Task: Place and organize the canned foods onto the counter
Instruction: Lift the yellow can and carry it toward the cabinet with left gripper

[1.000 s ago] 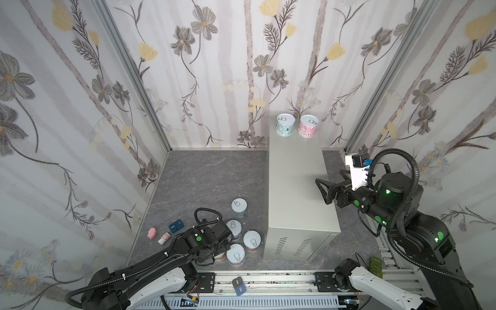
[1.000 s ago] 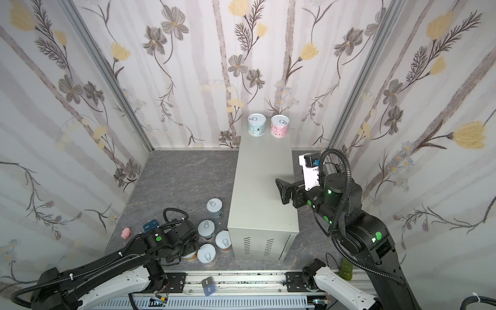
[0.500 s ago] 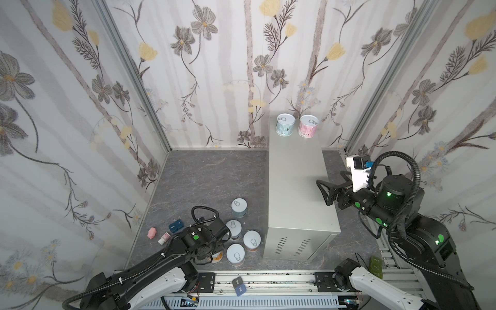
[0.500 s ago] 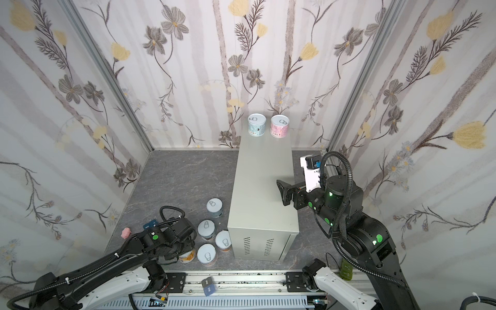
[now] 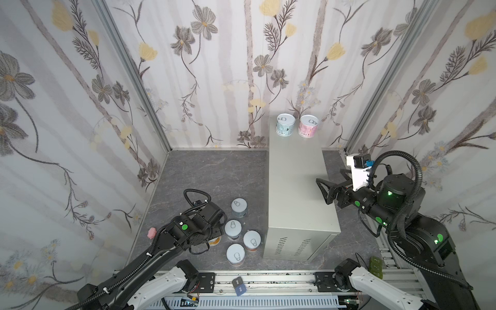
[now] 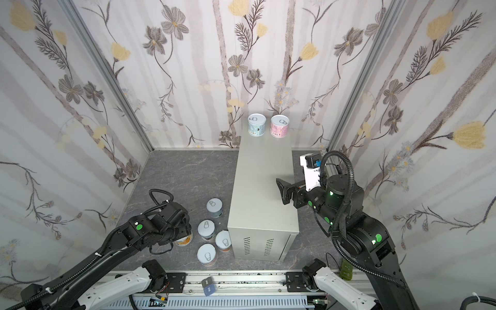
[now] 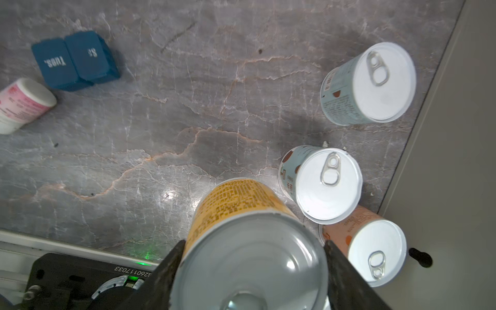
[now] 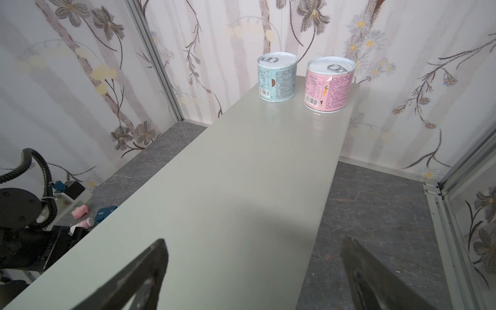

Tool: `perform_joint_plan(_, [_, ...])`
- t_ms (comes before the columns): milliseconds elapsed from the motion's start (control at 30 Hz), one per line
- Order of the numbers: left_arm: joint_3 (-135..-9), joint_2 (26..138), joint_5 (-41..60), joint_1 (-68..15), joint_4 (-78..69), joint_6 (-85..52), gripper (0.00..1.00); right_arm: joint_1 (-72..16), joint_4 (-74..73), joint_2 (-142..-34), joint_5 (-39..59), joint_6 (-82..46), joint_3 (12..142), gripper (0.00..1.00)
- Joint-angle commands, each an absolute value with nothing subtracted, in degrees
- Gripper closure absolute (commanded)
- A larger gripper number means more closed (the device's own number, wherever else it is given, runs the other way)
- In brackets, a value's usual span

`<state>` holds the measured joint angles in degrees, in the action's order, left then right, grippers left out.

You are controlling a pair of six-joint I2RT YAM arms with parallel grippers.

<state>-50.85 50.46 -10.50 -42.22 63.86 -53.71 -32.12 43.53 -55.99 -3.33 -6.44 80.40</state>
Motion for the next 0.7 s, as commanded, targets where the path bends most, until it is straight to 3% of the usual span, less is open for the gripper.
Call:
perform_joint_plan(0, [-55.79,51.72,-12.71,-40.96,65.31,-47.12,0.72,-32.03,41.62,-56.29,-2.64,-5.55,80.51,0.00])
perform_joint_plan(367, [-75.75,61.71,-7.61,-39.24,66.94,-31.72,0.75,-31.76,41.81,-56.35,-1.59,-4.31,80.09,0.00])
perform_joint_plan(667, [-99.89,71.27,-2.11,-39.12,71.31,-22.30,0.75,-31.41,41.66,-56.16,-1.10,-4.39,78.69,0.00])
